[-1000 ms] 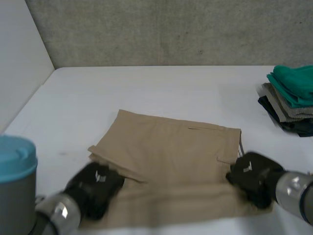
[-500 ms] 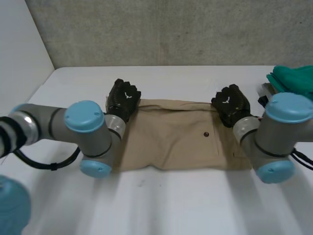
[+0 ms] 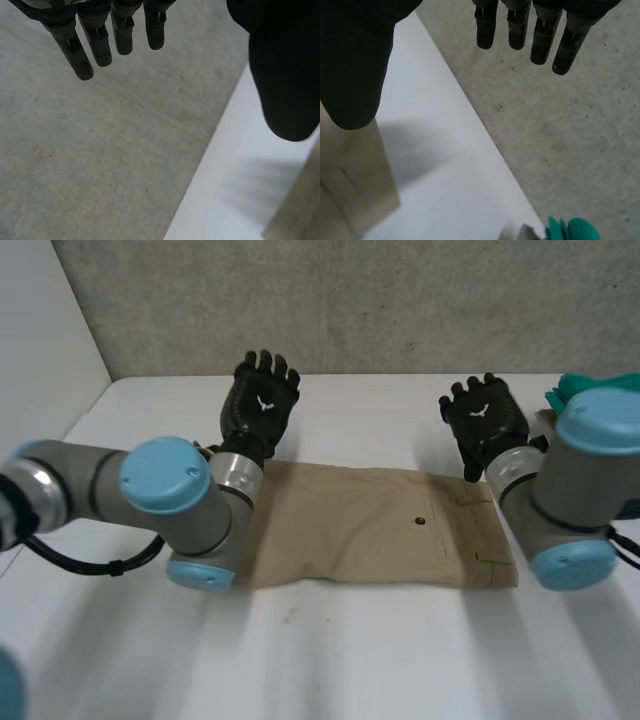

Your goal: Fold the laundry.

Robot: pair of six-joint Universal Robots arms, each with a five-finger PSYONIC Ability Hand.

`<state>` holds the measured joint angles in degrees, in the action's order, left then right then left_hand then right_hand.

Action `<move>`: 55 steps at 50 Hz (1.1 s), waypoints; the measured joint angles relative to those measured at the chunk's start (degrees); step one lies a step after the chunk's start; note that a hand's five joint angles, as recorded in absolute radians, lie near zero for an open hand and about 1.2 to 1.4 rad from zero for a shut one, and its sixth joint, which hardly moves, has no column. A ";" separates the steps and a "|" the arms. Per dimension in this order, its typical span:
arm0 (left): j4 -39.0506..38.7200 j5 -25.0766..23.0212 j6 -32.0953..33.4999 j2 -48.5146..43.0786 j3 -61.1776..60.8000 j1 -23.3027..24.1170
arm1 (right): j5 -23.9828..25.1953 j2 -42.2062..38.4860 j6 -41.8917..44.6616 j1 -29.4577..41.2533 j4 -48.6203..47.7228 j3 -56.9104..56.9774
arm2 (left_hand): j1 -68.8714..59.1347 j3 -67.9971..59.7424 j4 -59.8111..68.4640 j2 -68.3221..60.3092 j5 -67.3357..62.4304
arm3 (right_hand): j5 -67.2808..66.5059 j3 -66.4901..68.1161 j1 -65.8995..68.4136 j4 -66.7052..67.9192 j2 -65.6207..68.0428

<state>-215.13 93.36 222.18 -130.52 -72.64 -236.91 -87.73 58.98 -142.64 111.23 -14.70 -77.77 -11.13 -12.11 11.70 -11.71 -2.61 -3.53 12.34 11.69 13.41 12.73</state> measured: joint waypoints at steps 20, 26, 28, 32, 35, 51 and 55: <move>0.46 0.43 -13.99 14.20 -20.02 0.16 | 7.56 7.17 -13.59 -7.79 12.56 -17.73 | 0.00 0.00 0.00 0.00 0.00 | -5.70 7.31 4.91 5.80 6.75; 0.49 0.41 -13.97 13.79 -20.80 -0.09 | 8.05 3.75 -13.12 -8.36 6.18 -19.59 | 0.00 0.00 0.00 0.00 0.00 | -26.41 29.98 25.86 28.79 29.76; 0.52 0.41 -13.93 13.71 -20.79 -0.14 | 8.04 3.01 -12.79 -8.49 5.26 -19.67 | 0.00 0.00 0.00 0.00 0.00 | -42.05 47.89 36.62 46.76 48.04; 0.53 0.42 -13.84 13.81 -20.89 -0.19 | 8.03 3.03 -11.75 -9.53 4.45 -19.95 | 0.00 0.00 0.00 0.00 0.00 | -47.38 54.21 39.50 54.53 54.68; 0.55 0.42 -13.73 14.15 -21.10 -0.21 | 8.09 4.65 -10.23 -10.98 4.50 -20.69 | 0.00 0.00 0.00 0.00 0.00 | -47.44 54.21 39.50 54.62 54.68; 1.23 0.43 -13.88 18.02 -23.85 -1.72 | 7.89 12.91 11.27 -19.86 4.84 -24.14 | 0.00 0.00 0.00 0.00 0.00 | -51.19 55.02 43.14 54.64 54.68; 1.32 0.40 -13.96 19.17 -24.98 -2.86 | 8.12 14.63 14.74 -16.02 4.44 -21.49 | 0.00 0.00 0.00 0.00 0.00 | -51.77 55.08 44.14 54.66 54.68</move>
<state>-213.81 93.76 208.22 -111.35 -97.62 -239.76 -79.61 73.61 -127.90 95.21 -10.26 -99.25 -11.13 -12.11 11.70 -11.71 -2.61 -55.30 67.42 55.83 68.07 67.41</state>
